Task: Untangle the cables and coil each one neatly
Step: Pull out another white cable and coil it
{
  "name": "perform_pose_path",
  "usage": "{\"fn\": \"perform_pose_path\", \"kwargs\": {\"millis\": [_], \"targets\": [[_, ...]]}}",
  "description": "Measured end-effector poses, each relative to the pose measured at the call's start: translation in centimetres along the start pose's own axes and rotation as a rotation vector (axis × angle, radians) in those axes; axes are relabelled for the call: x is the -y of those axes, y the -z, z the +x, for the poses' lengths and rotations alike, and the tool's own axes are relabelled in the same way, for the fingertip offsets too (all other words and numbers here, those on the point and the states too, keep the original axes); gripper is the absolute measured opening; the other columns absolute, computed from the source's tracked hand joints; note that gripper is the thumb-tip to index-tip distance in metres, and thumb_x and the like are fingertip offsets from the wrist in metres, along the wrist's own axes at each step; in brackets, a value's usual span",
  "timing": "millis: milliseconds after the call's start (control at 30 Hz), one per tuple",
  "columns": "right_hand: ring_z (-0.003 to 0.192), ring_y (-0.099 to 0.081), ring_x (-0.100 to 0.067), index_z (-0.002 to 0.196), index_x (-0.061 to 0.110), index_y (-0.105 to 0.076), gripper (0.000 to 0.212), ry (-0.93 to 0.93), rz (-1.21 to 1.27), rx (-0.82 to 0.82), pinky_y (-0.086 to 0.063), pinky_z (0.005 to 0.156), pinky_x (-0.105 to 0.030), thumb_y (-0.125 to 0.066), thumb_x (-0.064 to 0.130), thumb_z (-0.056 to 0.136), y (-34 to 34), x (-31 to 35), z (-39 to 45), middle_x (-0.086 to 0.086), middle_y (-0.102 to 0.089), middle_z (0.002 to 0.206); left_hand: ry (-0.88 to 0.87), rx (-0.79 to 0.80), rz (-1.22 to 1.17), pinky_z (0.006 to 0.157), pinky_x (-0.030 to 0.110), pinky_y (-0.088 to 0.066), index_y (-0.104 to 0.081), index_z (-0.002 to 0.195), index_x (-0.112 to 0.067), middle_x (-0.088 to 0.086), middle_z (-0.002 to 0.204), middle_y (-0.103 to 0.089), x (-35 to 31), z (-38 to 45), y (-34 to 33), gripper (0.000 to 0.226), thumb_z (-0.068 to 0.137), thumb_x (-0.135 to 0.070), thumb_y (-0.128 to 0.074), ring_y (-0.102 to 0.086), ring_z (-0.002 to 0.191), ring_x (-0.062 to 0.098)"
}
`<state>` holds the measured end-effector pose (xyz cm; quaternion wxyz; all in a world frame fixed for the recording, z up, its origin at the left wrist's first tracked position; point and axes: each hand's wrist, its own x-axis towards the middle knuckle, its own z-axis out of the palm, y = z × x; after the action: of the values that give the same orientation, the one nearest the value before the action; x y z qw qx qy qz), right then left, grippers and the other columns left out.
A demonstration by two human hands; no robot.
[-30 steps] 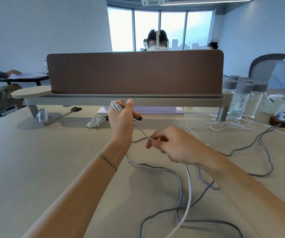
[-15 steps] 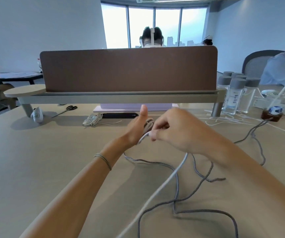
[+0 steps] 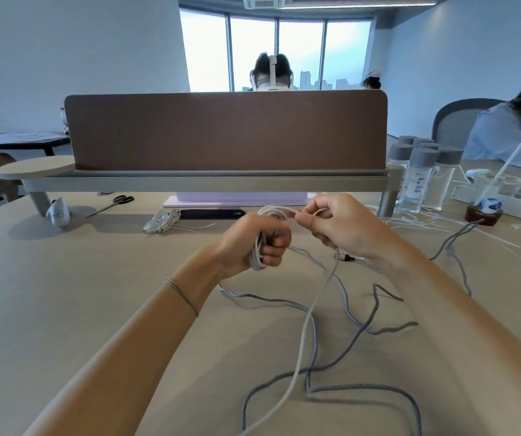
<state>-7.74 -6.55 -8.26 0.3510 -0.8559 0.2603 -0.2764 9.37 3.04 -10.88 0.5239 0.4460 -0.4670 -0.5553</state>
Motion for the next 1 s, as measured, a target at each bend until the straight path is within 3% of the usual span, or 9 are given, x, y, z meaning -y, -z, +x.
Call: {"fn": "perform_pose_path", "kwargs": {"millis": [133,267,400,500,600,700,800,867,1000], "targets": [[0.053,-0.057,-0.017,0.097,0.008,-0.062,0.009,-0.119,0.145,0.039,-0.053,0.054,-0.030,-0.066,0.016,0.098,-0.4,0.0,0.1,-0.005,-0.062,0.064,-0.046,-0.051,-0.296,0.048,0.022,-0.027,-0.057,0.129,0.004,0.007,0.073,-0.040,-0.2,0.4,-0.2,0.044,0.095,-0.015,-0.038,-0.028,0.054,0.012],[0.053,-0.065,-0.019,0.108,0.013,-0.057,0.010,-0.249,0.253,0.000,-0.057,0.060,-0.035,-0.062,0.013,0.099,-0.9,0.0,0.1,-0.006,-0.064,0.072,-0.112,-0.191,-0.359,0.048,0.023,-0.036,-0.064,0.116,0.010,0.010,0.077,-0.051,-0.7,0.6,-0.8,0.043,0.094,-0.014,-0.037,-0.043,0.059,0.016],[0.049,-0.054,-0.014,0.090,0.017,-0.064,0.011,-0.259,0.291,-0.012,-0.052,0.058,-0.032,-0.061,0.020,0.100,-3.0,0.4,-0.3,-0.003,-0.058,0.066,-0.187,-0.367,-0.303,0.089,0.043,-0.049,-0.064,0.079,-0.003,0.012,0.083,-0.062,-1.0,0.6,-1.1,0.028,0.094,-0.015,-0.044,-0.057,0.090,0.027],[0.049,-0.049,-0.015,0.080,0.015,-0.063,0.027,-0.453,0.668,0.131,-0.051,0.054,-0.029,-0.056,0.028,0.103,-5.5,1.0,-0.9,0.001,-0.051,0.057,-0.184,-0.317,-0.399,0.104,0.047,-0.044,-0.055,0.076,-0.012,0.016,0.093,-0.068,-1.5,0.5,-0.6,0.029,0.099,-0.024,-0.044,-0.063,0.105,0.034],[0.050,-0.048,-0.017,0.075,0.013,-0.060,0.041,-0.577,0.923,0.288,-0.051,0.054,-0.028,-0.049,0.038,0.106,-7.7,1.5,-1.9,0.002,-0.047,0.055,-0.264,-0.398,-0.339,0.089,0.046,-0.054,-0.054,0.078,-0.013,0.013,0.086,-0.066,-2.2,0.3,-0.4,0.033,0.104,-0.031,-0.045,-0.068,0.088,0.032],[0.050,-0.050,-0.017,0.083,0.011,-0.065,0.041,-0.498,0.751,0.339,-0.052,0.056,-0.030,-0.043,0.034,0.108,-8.6,2.1,-2.6,0.000,-0.050,0.057,-0.316,-0.584,-0.161,0.067,0.037,-0.048,-0.053,0.084,-0.012,0.005,0.074,-0.059,-2.1,0.4,0.0,0.025,0.104,-0.028,-0.051,-0.057,0.065,0.021],[0.049,-0.053,-0.018,0.103,0.007,-0.069,0.029,-0.394,0.544,0.363,-0.052,0.054,-0.029,-0.045,0.022,0.106,-7.8,3.0,-2.8,-0.002,-0.052,0.060,-0.360,-0.679,-0.098,0.066,0.039,-0.055,-0.048,0.083,-0.013,0.005,0.067,-0.049,-1.7,0.6,0.9,0.020,0.102,-0.007,-0.049,-0.053,0.055,0.019],[0.053,-0.063,-0.023,0.115,0.006,-0.064,0.021,-0.396,0.602,0.398,-0.058,0.055,-0.031,-0.049,0.016,0.105,-6.9,3.3,-2.8,-0.006,-0.055,0.060,-0.413,-0.736,-0.083,0.071,0.044,-0.060,-0.046,0.085,-0.014,0.001,0.061,-0.043,-1.5,0.6,1.3,0.022,0.100,0.002,-0.044,-0.053,0.047,0.016],[0.068,-0.072,-0.028,0.115,0.008,-0.064,0.019,-0.470,0.761,0.529,-0.062,0.065,-0.034,-0.052,0.017,0.104,-5.7,3.1,-2.6,-0.010,-0.065,0.072,-0.476,-0.927,0.088,0.048,0.032,-0.042,-0.043,0.084,-0.020,-0.002,0.061,-0.040,-1.7,0.3,2.1,0.022,0.098,-0.002,-0.042,-0.039,0.046,0.014]]}}
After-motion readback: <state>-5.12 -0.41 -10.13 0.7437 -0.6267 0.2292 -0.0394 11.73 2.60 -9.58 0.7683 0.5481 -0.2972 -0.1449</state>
